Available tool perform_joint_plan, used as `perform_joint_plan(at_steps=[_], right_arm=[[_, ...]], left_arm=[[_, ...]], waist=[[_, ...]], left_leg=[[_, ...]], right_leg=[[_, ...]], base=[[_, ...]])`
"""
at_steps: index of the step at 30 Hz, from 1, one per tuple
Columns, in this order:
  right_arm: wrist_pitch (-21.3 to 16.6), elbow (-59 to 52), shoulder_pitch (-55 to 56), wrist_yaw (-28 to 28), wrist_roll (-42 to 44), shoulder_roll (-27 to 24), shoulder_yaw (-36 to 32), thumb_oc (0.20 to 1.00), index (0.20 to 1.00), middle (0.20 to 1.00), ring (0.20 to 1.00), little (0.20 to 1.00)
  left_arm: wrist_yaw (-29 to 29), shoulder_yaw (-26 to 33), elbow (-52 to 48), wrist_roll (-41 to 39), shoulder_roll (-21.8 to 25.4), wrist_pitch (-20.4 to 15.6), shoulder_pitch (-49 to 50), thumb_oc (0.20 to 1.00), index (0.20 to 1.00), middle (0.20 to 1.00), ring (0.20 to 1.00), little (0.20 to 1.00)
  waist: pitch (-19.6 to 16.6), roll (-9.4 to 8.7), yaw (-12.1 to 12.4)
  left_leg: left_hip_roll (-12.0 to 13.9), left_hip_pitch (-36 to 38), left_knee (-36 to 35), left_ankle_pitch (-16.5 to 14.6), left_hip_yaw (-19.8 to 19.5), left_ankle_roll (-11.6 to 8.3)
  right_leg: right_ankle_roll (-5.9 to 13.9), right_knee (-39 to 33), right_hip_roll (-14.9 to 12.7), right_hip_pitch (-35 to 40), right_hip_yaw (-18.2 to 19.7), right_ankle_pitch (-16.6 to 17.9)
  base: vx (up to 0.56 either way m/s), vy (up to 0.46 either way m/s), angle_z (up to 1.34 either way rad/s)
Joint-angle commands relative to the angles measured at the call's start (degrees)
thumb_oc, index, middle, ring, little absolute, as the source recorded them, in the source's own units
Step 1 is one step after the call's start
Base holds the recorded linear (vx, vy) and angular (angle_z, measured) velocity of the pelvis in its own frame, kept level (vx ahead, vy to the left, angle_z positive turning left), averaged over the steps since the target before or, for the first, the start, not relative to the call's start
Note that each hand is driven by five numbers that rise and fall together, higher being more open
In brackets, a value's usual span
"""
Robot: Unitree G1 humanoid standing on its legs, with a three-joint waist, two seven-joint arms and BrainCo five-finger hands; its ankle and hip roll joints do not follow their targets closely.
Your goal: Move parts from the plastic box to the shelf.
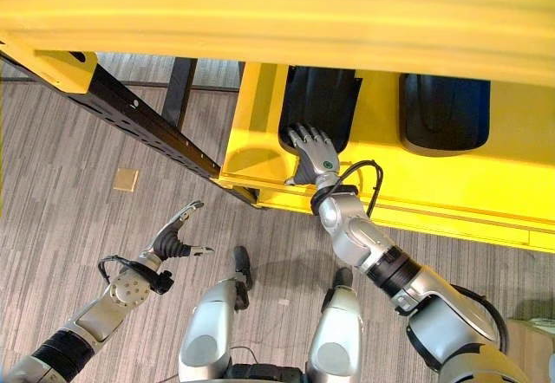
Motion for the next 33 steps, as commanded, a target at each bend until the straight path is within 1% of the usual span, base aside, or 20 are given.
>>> perform_joint_plan(at_steps=[1,3,5,9,14,15,18,19,20,21,26,33], right_arm=[[1.38,1.37,-3.17,-1.90,-1.12,2.62,-2.73,1.000,1.000,1.000,1.000,1.000],[2.56,2.47,-3.09,-1.13,-1.64,3.48,-2.94,1.000,1.000,1.000,1.000,1.000],[2.98,4.42,-2.84,-0.77,-2.41,4.52,-2.94,1.000,1.000,1.000,1.000,1.000],[2.62,5.80,-3.12,-0.47,-3.21,4.97,-2.93,1.000,1.000,1.000,1.000,1.000],[1.33,8.43,-4.38,2.68,-5.71,5.38,-2.33,1.000,1.000,1.000,1.000,1.000],[1.40,9.56,-4.87,4.08,-6.44,5.45,-1.78,1.000,1.000,1.000,1.000,1.000],[1.96,12.15,-5.44,4.80,-5.97,5.33,-0.89,1.000,1.000,1.000,1.000,1.000],[2.22,13.35,-5.46,4.35,-5.09,5.20,-0.68,0.875,0.875,0.875,0.875,0.875],[2.13,14.21,-5.49,4.02,-4.37,5.20,-0.57,0.423,0.423,0.423,0.423,0.423],[1.88,16.30,-5.18,2.56,-3.01,5.21,-0.63,0.200,0.200,0.200,0.200,0.200],[0.62,19.41,-5.46,-0.28,-2.09,5.82,-0.76,0.200,0.200,0.200,0.200,0.200],[-1.37,20.45,-5.58,-1.81,-2.66,5.70,-0.90,0.200,0.200,0.200,0.200,0.200]], left_arm=[[-0.56,0.34,-1.38,0.27,0.98,-1.38,0.01,1.000,1.000,1.000,1.000,1.000],[-0.83,0.26,-1.47,0.35,0.88,-1.21,-0.12,1.000,1.000,1.000,1.000,1.000],[-1.00,0.20,-1.40,0.43,0.71,-1.06,-0.05,1.000,1.000,1.000,1.000,1.000],[-1.12,0.21,-1.51,0.58,0.67,-1.04,0.01,1.000,1.000,1.000,1.000,1.000],[-1.33,0.01,-1.26,0.21,0.89,-1.13,-0.37,1.000,1.000,1.000,1.000,1.000],[-1.81,0.11,-1.20,0.34,0.83,-1.16,-0.47,1.000,1.000,1.000,1.000,1.000],[-2.46,0.11,-1.25,0.36,1.15,-1.35,-0.51,1.000,1.000,1.000,1.000,1.000],[-2.73,0.23,-1.06,0.28,1.24,-1.67,-0.51,1.000,1.000,1.000,1.000,1.000],[-2.85,0.23,-1.01,0.33,1.27,-1.76,-0.53,1.000,1.000,1.000,1.000,1.000],[-3.30,0.34,-1.14,0.55,1.45,-1.84,-0.54,1.000,1.000,1.000,1.000,1.000],[-3.51,0.01,-1.24,0.75,1.48,-1.81,-1.07,1.000,1.000,1.000,1.000,1.000],[-3.59,-0.10,-1.58,0.48,1.65,-1.15,-1.42,1.000,1.000,1.000,1.000,1.000]], waist=[[-1.27,-1.23,2.08],[-1.32,-1.17,2.15],[-1.45,-1.11,2.33],[-1.51,-1.04,2.53],[-1.68,-0.90,3.01],[-1.79,-0.87,3.32],[-1.96,-0.78,3.77],[-1.97,-0.75,3.91],[-1.96,-0.76,3.99],[-2.01,-0.80,4.23],[-1.92,-0.70,4.44],[-2.13,-0.62,4.41]], left_leg=[[0.78,3.07,3.99,-6.00,4.56,1.23],[0.75,3.01,4.05,-6.02,4.58,1.30],[0.87,2.96,4.06,-5.93,4.64,1.28],[0.90,2.94,4.09,-5.86,4.59,1.24],[1.02,2.64,4.46,-5.89,4.40,1.18],[1.01,2.64,4.50,-5.87,4.37,1.16],[0.89,2.61,4.60,-5.96,4.20,1.25],[0.84,2.55,4.69,-5.98,4.05,1.29],[0.85,2.56,4.76,-6.01,3.99,1.33],[0.86,2.56,4.87,-6.09,3.93,1.39],[0.87,2.59,4.84,-6.03,3.84,1.44],[0.85,2.54,5.13,-6.22,3.73,1.48]], right_leg=[[0.23,1.96,-2.54,1.10,-3.68,1.12],[0.27,2.13,-2.73,1.02,-3.71,1.14],[0.24,2.27,-2.91,1.13,-3.88,1.08],[0.22,2.26,-3.03,1.27,-4.07,1.08],[0.18,2.82,-3.25,1.19,-4.31,0.81],[0.16,2.73,-3.32,1.37,-4.48,0.84],[0.16,2.92,-3.41,1.43,-4.74,0.77],[0.14,2.99,-3.39,1.42,-4.74,0.77],[0.14,3.10,-3.41,1.38,-4.75,0.77],[0.11,3.08,-3.42,1.45,-4.97,0.82],[0.05,2.84,-3.31,1.60,-5.10,0.97],[0.03,2.97,-3.22,1.67,-5.04,0.85]], base=[[0.00,0.000,0.00],[0.00,0.000,0.00],[0.00,0.000,0.00],[0.00,0.000,0.00],[0.00,0.000,0.00],[0.00,0.000,0.00],[0.02,-0.024,0.04],[0.02,-0.021,0.04],[0.02,-0.042,0.04],[0.02,-0.045,0.07],[0.01,-0.024,0.07],[0.00,-0.003,0.01]])
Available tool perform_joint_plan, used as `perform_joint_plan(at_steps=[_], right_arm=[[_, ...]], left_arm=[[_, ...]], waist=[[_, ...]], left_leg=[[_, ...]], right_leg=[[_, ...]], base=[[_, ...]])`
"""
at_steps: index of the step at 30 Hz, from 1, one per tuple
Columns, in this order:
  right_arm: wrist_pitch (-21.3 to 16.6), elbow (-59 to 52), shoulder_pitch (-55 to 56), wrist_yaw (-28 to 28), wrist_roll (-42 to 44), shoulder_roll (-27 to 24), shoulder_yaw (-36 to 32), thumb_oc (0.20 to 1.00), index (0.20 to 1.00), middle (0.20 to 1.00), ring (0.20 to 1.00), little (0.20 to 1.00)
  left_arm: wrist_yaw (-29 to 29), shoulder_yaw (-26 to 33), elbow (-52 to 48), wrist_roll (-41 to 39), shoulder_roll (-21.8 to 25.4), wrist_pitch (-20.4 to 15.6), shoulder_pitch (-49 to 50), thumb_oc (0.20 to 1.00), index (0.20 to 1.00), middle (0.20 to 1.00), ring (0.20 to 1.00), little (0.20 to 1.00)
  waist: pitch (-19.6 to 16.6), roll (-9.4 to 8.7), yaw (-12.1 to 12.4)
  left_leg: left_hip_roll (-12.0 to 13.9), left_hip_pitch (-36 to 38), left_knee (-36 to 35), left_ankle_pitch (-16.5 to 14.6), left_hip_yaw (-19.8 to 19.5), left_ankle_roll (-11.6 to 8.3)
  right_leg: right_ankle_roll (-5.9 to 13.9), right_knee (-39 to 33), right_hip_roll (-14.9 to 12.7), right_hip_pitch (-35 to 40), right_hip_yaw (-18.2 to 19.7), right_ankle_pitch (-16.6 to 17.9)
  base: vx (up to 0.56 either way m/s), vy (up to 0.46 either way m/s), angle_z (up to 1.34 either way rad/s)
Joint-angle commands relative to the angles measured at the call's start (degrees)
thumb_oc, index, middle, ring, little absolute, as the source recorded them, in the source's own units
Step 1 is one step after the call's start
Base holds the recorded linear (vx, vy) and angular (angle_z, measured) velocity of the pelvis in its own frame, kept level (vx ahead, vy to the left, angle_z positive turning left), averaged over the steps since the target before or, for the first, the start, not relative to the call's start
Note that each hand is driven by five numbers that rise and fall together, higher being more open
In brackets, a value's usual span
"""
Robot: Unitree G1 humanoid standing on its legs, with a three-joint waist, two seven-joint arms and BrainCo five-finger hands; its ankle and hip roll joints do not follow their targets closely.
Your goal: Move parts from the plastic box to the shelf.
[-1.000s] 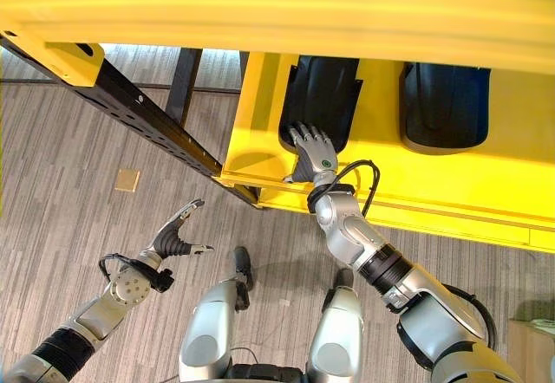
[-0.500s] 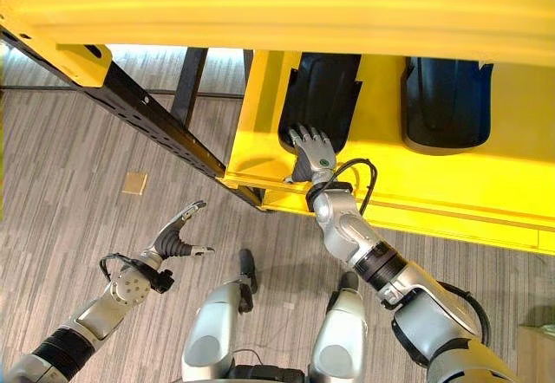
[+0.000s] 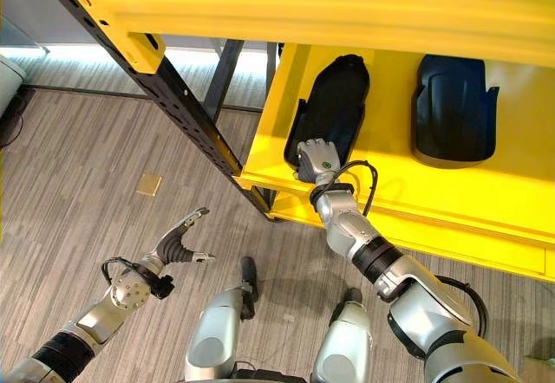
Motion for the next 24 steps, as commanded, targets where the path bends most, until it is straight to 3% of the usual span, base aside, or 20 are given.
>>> perform_joint_plan(at_steps=[1,8,13,24], right_arm=[[0.26,3.44,-0.73,0.12,0.97,1.32,-0.91,0.200,0.200,0.200,0.200,0.200],[-2.03,2.85,0.45,-2.33,-2.24,0.36,-0.43,0.200,0.200,0.200,0.200,0.200],[-10.93,-1.38,-0.27,-4.26,-8.91,-3.23,-0.90,0.200,0.200,0.200,0.200,0.200],[-21.65,-1.87,-5.16,-6.43,-16.03,-7.94,3.75,0.200,0.200,0.200,0.200,0.200]], left_arm=[[0.46,0.20,-1.60,0.24,1.70,-1.40,-2.05,1.000,1.000,1.000,1.000,1.000],[0.57,0.44,-1.05,0.22,1.57,-1.96,-2.13,1.000,1.000,1.000,1.000,1.000],[0.77,0.48,-1.00,-0.25,2.33,-1.95,-1.93,1.000,1.000,1.000,1.000,1.000],[1.03,-0.94,-0.85,-0.80,3.66,-2.64,-2.35,1.000,1.000,1.000,1.000,1.000]], waist=[[2.60,-2.26,0.92],[2.75,-2.33,0.48],[2.69,-2.54,0.19],[2.56,-2.25,0.98]], left_leg=[[-0.26,2.71,6.13,-7.18,2.59,1.69],[-0.13,2.54,6.42,-7.37,2.66,1.83],[-0.02,2.44,6.66,-7.39,2.53,1.79],[0.12,1.98,7.47,-7.73,1.81,1.68]], right_leg=[[0.88,0.80,-1.90,2.09,-2.82,1.76],[0.84,1.12,-1.72,1.62,-2.49,1.69],[0.94,1.15,-1.50,1.56,-2.42,1.69],[0.95,2.03,-1.67,1.33,-2.70,1.14]], base=[[0.00,0.000,0.00],[0.00,0.000,0.00],[0.00,0.000,0.00],[0.00,0.000,0.00]])
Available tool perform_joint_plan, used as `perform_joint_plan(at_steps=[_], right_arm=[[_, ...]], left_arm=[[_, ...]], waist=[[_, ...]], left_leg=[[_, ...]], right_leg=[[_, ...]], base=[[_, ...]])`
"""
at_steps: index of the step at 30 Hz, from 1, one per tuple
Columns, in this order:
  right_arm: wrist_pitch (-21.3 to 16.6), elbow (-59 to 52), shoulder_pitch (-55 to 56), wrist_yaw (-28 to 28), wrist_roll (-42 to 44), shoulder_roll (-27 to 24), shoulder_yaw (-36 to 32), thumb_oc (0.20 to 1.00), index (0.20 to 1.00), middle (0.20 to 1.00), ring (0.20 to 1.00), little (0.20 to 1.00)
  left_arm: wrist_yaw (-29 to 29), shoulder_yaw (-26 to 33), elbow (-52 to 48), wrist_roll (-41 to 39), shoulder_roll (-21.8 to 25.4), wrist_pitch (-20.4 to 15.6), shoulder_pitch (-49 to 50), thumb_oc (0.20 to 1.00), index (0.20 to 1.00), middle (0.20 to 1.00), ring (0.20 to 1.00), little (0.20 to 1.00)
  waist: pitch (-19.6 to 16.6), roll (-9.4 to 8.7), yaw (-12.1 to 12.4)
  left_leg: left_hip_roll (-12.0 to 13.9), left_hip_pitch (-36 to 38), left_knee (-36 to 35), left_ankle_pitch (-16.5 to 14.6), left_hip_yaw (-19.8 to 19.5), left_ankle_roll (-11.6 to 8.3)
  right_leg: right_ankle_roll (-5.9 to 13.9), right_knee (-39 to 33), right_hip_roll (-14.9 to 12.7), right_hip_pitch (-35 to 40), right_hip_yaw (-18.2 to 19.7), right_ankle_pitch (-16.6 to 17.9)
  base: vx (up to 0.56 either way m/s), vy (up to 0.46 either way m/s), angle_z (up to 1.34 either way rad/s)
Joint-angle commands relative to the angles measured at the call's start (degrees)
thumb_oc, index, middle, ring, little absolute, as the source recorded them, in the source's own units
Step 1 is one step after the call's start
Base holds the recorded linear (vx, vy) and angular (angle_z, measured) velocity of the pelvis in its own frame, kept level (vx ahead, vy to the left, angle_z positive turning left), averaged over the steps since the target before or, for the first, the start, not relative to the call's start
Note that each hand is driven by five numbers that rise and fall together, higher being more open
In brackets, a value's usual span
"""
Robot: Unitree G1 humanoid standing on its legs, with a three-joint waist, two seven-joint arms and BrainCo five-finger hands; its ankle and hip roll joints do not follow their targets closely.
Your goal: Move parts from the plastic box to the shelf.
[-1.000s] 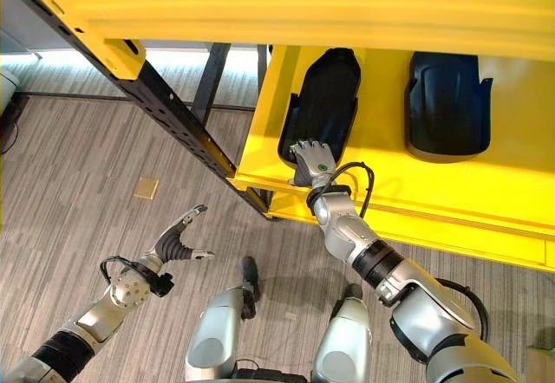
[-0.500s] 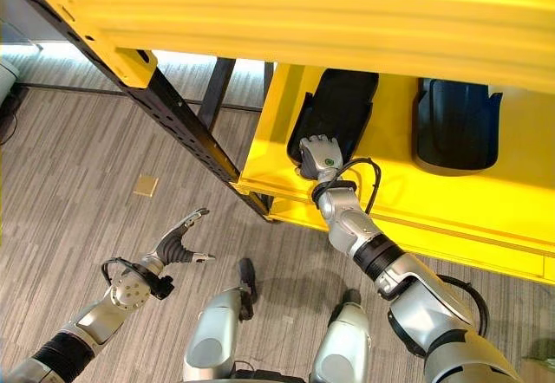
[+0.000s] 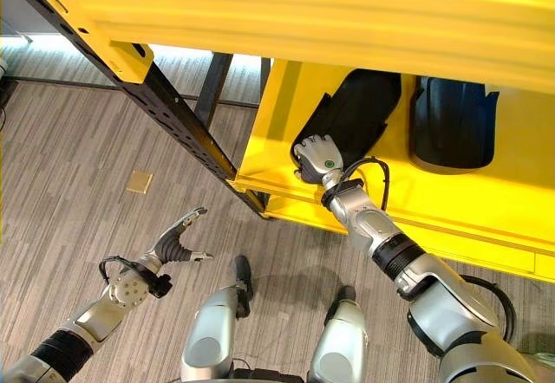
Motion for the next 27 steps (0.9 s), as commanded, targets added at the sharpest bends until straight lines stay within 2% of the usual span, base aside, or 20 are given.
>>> perform_joint_plan(at_steps=[1,4,6,10,27], right_arm=[[-4.93,-1.56,-5.76,-2.98,-4.91,-0.98,1.64,0.200,0.200,0.200,0.200,0.200],[-6.67,0.05,-7.12,-4.07,-6.85,-1.69,3.55,0.200,0.200,0.200,0.200,0.200],[-9.33,2.01,-9.15,-5.25,-8.89,-2.86,6.01,0.200,0.200,0.200,0.200,0.200],[-10.47,1.99,-10.32,-5.60,-9.78,-3.40,7.63,0.200,0.200,0.200,0.200,0.200],[-9.51,6.51,-13.78,-7.57,-14.49,-3.28,10.41,0.200,0.200,0.200,0.200,0.200]], left_arm=[[0.83,-0.97,-2.00,-0.84,3.10,-2.64,-1.57,1.000,1.000,1.000,1.000,1.000],[0.59,-1.58,-1.45,-0.75,3.28,-3.18,-1.90,1.000,1.000,1.000,1.000,1.000],[0.68,-2.25,-1.19,-0.88,3.85,-3.77,-1.93,1.000,1.000,1.000,1.000,1.000],[0.78,-2.57,-2.15,-0.70,4.40,-3.50,-1.81,1.000,1.000,1.000,1.000,1.000],[0.64,-3.64,-2.66,-0.32,5.06,-4.14,-1.63,1.000,1.000,1.000,1.000,1.000]], waist=[[1.97,-0.71,1.40],[1.96,-0.58,1.78],[1.99,-0.45,2.39],[2.25,-0.34,2.84],[2.38,0.38,3.99]], left_leg=[[0.13,2.12,6.90,-8.07,1.03,1.44],[0.13,1.99,7.08,-8.11,0.83,1.46],[0.11,1.71,7.20,-8.10,0.59,1.38],[0.06,1.34,7.43,-8.13,0.34,1.48],[0.08,1.25,7.41,-7.89,-0.15,1.34]], right_leg=[[0.52,2.46,-2.04,1.29,-2.61,1.01],[0.52,2.65,-2.17,1.32,-2.90,0.91],[0.54,2.73,-2.31,1.35,-3.37,0.82],[0.52,3.28,-2.45,0.99,-3.59,0.67],[0.74,3.95,-3.33,1.14,-4.34,0.59]], base=[[0.00,0.000,0.00],[0.01,-0.008,0.01],[0.01,-0.032,0.03],[0.00,-0.014,0.06],[0.00,-0.001,0.02]])
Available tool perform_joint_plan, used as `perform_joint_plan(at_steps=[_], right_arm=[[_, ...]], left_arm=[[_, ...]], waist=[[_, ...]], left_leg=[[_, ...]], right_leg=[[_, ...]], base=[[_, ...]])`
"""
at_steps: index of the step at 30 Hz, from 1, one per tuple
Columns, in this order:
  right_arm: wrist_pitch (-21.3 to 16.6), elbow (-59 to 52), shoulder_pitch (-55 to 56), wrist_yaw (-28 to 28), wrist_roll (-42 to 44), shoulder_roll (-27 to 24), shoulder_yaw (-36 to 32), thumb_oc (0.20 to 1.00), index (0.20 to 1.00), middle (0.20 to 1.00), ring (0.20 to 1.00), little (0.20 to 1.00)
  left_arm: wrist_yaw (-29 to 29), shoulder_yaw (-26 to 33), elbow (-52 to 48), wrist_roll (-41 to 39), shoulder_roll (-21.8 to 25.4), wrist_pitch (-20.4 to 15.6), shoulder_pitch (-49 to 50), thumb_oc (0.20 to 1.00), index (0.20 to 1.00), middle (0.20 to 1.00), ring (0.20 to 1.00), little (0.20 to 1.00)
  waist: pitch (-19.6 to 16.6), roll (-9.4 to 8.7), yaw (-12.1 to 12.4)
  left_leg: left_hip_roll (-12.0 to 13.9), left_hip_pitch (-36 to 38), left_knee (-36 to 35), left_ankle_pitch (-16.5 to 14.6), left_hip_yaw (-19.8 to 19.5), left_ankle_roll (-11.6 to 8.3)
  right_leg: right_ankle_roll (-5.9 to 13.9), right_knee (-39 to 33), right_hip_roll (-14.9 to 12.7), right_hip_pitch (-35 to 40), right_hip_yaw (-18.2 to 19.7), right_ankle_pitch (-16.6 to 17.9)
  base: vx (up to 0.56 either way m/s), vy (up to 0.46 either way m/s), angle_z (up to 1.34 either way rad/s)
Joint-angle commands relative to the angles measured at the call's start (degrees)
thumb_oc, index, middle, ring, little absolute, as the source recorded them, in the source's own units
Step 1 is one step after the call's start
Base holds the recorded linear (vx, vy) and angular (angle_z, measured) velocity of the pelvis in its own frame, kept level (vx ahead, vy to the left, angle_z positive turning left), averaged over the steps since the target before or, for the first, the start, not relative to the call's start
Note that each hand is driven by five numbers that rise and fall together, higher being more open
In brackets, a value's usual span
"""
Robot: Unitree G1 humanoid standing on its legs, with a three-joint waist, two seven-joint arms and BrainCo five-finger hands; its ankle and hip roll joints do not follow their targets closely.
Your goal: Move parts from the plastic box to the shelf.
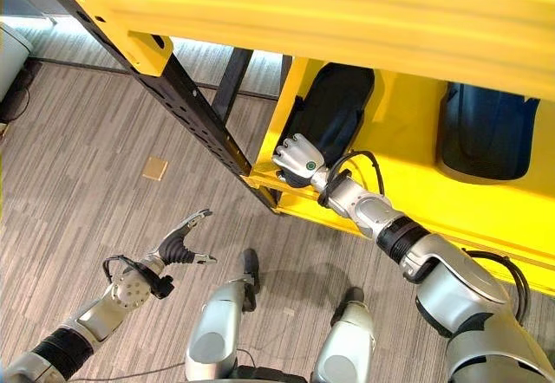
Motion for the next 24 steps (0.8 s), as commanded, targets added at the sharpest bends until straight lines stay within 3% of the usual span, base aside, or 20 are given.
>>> perform_joint_plan(at_steps=[1,15,24], right_arm=[[-0.18,1.42,-5.23,-2.28,-3.95,-0.62,1.31,0.200,0.200,0.200,0.200,0.200],[-2.27,3.93,-8.47,-4.71,-11.84,-3.34,3.25,0.200,0.200,0.200,0.200,0.200],[-0.19,4.89,-9.69,-4.46,-10.10,-4.27,3.64,0.200,0.200,0.200,0.200,0.200]], left_arm=[[0.61,-0.84,-3.21,-0.26,4.30,-2.75,-0.82,1.000,1.000,1.000,1.000,1.000],[0.39,-1.09,-3.15,0.18,5.38,-4.10,0.00,1.000,1.000,1.000,1.000,1.000],[0.11,-1.29,-3.42,0.28,5.96,-4.26,0.19,1.000,1.000,1.000,1.000,1.000]], waist=[[1.35,-1.14,1.23],[1.26,-1.41,2.40],[1.40,-1.41,2.75]], left_leg=[[0.86,2.13,6.87,-7.86,1.28,1.31],[0.89,2.19,7.45,-8.76,0.31,0.60],[1.08,1.86,7.71,-8.68,0.09,0.57]], right_leg=[[0.72,2.82,-2.32,0.89,-2.90,1.42],[1.44,3.51,-2.71,1.54,-3.11,0.27],[1.41,3.96,-2.89,1.28,-3.26,0.17]], base=[[0.00,0.000,0.00],[0.01,-0.013,0.03],[0.00,0.000,0.00]])
